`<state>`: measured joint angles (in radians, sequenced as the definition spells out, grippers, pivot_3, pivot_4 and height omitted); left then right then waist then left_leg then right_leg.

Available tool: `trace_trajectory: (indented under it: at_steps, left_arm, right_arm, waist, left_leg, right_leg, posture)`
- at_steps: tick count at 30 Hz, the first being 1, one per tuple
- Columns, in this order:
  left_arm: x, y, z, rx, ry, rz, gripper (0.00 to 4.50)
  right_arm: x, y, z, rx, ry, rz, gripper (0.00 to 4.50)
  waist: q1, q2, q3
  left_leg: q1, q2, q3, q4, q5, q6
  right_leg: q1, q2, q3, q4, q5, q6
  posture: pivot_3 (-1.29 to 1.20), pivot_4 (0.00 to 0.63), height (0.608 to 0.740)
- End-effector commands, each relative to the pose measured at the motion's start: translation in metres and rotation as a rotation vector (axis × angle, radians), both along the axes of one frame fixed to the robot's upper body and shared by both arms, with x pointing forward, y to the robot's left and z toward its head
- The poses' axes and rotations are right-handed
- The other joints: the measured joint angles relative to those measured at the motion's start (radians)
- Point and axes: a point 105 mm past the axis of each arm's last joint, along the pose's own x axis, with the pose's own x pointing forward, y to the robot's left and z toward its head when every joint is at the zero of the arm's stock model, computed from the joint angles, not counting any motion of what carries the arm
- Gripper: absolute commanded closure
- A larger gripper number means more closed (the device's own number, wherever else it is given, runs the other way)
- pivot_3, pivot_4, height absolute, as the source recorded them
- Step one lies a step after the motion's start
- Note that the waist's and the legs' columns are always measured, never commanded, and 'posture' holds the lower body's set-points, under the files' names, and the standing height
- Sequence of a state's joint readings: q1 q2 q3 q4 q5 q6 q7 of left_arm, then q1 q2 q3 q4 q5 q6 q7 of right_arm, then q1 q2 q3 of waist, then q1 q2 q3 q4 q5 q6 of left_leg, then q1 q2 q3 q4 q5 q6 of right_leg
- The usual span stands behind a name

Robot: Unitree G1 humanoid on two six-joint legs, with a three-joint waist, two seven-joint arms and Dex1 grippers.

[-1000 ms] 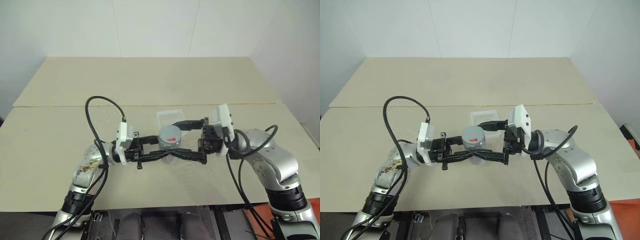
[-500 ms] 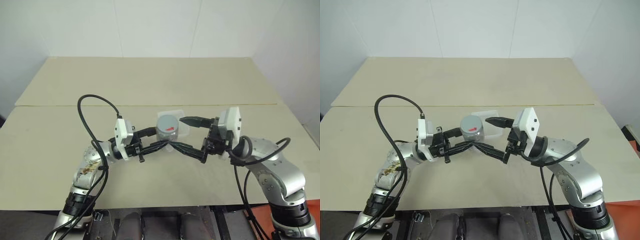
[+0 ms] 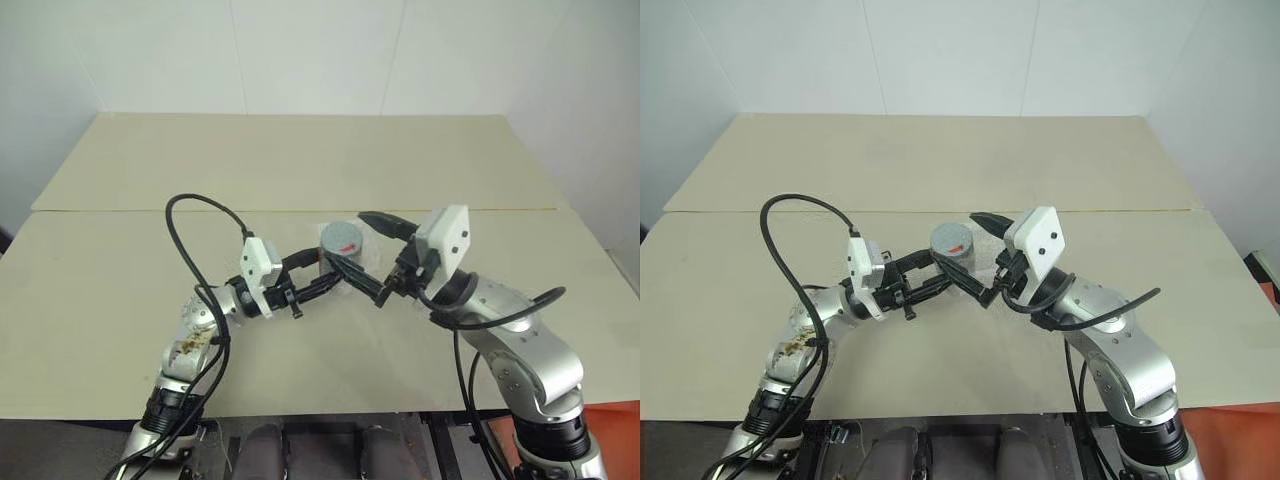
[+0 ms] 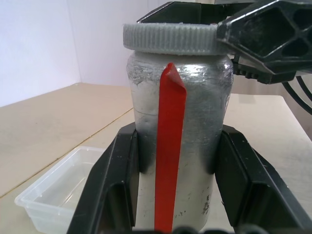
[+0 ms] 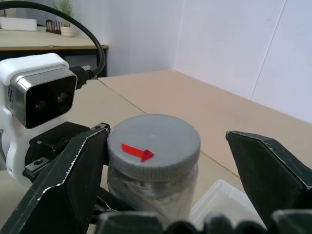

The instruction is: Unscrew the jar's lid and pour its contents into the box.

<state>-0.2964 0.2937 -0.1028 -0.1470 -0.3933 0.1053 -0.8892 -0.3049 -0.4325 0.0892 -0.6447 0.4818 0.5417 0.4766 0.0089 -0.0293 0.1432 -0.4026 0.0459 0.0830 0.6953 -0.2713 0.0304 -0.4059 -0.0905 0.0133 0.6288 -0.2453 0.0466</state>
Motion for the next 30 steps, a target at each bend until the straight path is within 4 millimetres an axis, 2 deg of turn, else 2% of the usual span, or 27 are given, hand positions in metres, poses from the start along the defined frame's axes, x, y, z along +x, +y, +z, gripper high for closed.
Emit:
trace_trajectory:
  at_steps: [1,6,9,12,21,30]
  left_arm:
    - [-0.005,-0.006,0.017,-0.026,-0.075,-0.012,2.66]
    - [-0.006,-0.005,0.014,-0.024,-0.069,-0.011,2.66]
    - [-0.005,-0.004,0.014,-0.022,-0.067,-0.01,2.66]
    - [-0.006,-0.004,0.014,-0.02,-0.066,-0.013,2.66]
    - [-0.012,-0.004,0.014,-0.012,-0.062,-0.079,2.66]
    - [-0.022,0.007,0.012,0.017,-0.05,-0.19,2.66]
  right_arm:
    - [-0.006,0.005,0.014,0.002,-0.068,0.014,0.02]
    - [-0.005,0.006,0.015,0.011,-0.065,0.011,0.02]
    - [-0.004,0.006,0.014,0.014,-0.061,0.012,0.61]
    - [-0.005,0.007,0.014,0.009,-0.06,0.016,1.53]
    - [-0.005,0.007,0.01,-0.013,-0.047,0.037,1.53]
    - [-0.01,-0.002,0.007,-0.072,-0.015,0.147,1.53]
  waist:
    - [0.0,0.0,0.0]
    - [-0.001,0.0,0.0]
    - [-0.001,0.0,0.0]
    - [-0.001,0.0,0.0]
    - [-0.001,0.0,0.0]
    - [-0.001,0.0,0.0]
  left_leg:
    - [0.0,0.0,0.0,0.0,0.0,0.0]
    - [0.0,0.0,0.0,0.0,0.0,0.0]
    - [0.0,0.0,0.0,0.0,0.0,0.0]
    - [0.0,0.0,0.0,0.0,0.0,0.0]
    - [0.0,0.0,0.0,0.0,0.0,0.0]
    - [0.0,0.0,0.0,0.0,0.0,0.0]
  right_leg:
    - [0.0,0.0,0.0,0.0,0.0,0.0]
    - [0.0,0.0,0.0,0.0,0.0,0.0]
    - [0.0,0.0,0.0,0.0,0.0,0.0]
    - [0.0,0.0,0.0,0.0,0.0,0.0]
    - [0.0,0.0,0.0,0.0,0.0,0.0]
    - [0.0,0.0,0.0,0.0,0.0,0.0]
  posture:
    - [0.0,0.15,0.74]
    - [0.0,0.15,0.74]
    - [0.0,0.15,0.74]
    - [0.0,0.15,0.74]
    - [0.0,0.15,0.74]
    - [0.0,0.15,0.74]
